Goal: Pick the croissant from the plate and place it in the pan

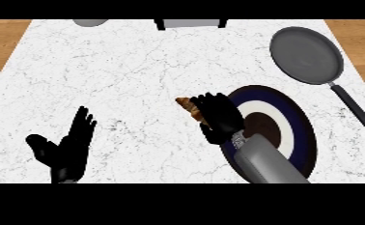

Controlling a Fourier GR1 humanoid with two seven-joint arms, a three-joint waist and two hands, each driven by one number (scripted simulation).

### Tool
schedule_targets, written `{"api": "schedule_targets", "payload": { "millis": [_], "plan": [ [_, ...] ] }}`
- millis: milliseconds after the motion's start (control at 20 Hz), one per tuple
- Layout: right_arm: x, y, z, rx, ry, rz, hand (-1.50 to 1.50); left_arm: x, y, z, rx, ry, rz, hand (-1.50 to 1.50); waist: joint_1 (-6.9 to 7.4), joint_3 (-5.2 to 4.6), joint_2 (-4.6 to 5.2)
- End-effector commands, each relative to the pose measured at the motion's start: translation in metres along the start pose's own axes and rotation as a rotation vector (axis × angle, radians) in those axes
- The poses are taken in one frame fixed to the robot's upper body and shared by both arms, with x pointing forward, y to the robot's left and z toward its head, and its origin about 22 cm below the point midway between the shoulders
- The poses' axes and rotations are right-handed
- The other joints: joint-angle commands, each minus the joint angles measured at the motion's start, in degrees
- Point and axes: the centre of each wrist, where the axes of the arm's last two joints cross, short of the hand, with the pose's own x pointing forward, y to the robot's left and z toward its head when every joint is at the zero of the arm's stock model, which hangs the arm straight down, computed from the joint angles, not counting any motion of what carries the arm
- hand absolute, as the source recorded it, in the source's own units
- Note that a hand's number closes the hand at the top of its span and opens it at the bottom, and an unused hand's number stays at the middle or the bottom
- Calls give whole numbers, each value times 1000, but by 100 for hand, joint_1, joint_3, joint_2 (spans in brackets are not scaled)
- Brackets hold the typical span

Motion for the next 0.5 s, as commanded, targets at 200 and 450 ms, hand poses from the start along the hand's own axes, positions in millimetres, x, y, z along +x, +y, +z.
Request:
{"api": "schedule_targets", "payload": {
  "millis": [200, 450],
  "plan": [
    [-51, -47, 77, -363, 170, -168, 150, -12, 6, 6, 2, 35, -14, 0, 7, -50, 9],
    [-71, -97, 117, -518, 269, -254, 150, 3, -2, -4, -11, 28, -16, 0, 128, -50, 42]
  ]
}}
